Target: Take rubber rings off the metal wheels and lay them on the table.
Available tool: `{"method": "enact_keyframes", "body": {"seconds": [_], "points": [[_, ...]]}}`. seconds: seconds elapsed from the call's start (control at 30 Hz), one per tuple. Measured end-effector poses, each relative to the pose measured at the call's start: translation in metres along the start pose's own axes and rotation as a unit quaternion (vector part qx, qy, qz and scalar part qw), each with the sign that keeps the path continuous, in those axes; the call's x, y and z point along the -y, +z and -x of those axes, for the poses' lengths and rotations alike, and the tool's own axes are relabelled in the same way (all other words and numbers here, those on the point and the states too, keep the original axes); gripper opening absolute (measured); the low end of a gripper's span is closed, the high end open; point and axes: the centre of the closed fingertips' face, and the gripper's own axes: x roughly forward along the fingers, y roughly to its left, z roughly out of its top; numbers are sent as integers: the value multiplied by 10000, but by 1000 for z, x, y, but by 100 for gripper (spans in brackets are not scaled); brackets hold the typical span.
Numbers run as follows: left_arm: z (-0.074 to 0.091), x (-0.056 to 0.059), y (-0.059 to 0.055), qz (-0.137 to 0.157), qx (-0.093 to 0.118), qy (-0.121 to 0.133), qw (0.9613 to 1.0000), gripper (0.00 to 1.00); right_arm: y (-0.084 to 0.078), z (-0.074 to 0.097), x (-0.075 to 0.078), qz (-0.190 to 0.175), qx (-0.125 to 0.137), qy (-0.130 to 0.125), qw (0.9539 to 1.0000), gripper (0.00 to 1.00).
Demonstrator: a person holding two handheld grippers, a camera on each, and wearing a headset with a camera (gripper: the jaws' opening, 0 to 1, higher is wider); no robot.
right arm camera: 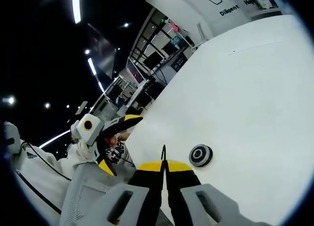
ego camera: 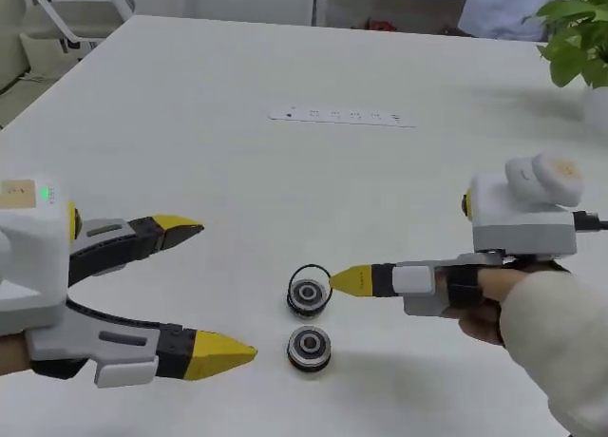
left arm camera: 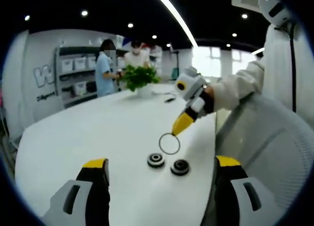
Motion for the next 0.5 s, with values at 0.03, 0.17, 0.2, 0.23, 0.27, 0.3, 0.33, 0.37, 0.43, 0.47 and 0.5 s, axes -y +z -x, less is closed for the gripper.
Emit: {"method": "enact_keyframes", "body": {"seconds": [0.03,0.17,0.2,0.23,0.27,0.3,0.33,0.37,0.43,0.47,0.5], "points": [[1,-1,0,14,12,29,10000,91,1,0,0,-4,11,2,10000,0],[6,-9,-1,54,77,207,9997,97,3,0,-2,-24,66,26,10000,0],[7,-10,-1,49,88,237,9997,98,4,0,-2,-23,77,30,10000,0],[8,-11,-2,60,84,250,9996,99,4,0,-2,-27,87,32,10000,0],[8,-11,-3,64,82,252,9996,100,5,0,-3,-34,102,41,9999,0],[8,-10,-5,53,47,238,9997,100,5,0,-3,-38,108,46,9999,0],[8,-10,-7,37,4,223,9997,100,5,0,-4,-38,114,48,9999,0],[8,-9,-9,16,-42,207,9998,100,5,-1,-4,-35,115,52,9999,0],[8,-8,-11,-15,-78,175,9998,100,6,-2,-6,-29,117,58,9999,0],[8,-7,-11,-15,-80,162,9998,100,6,-2,-6,-28,117,64,9999,0],[8,-7,-12,-8,-78,148,9999,100,6,-2,-7,-27,118,70,9999,0]]}}
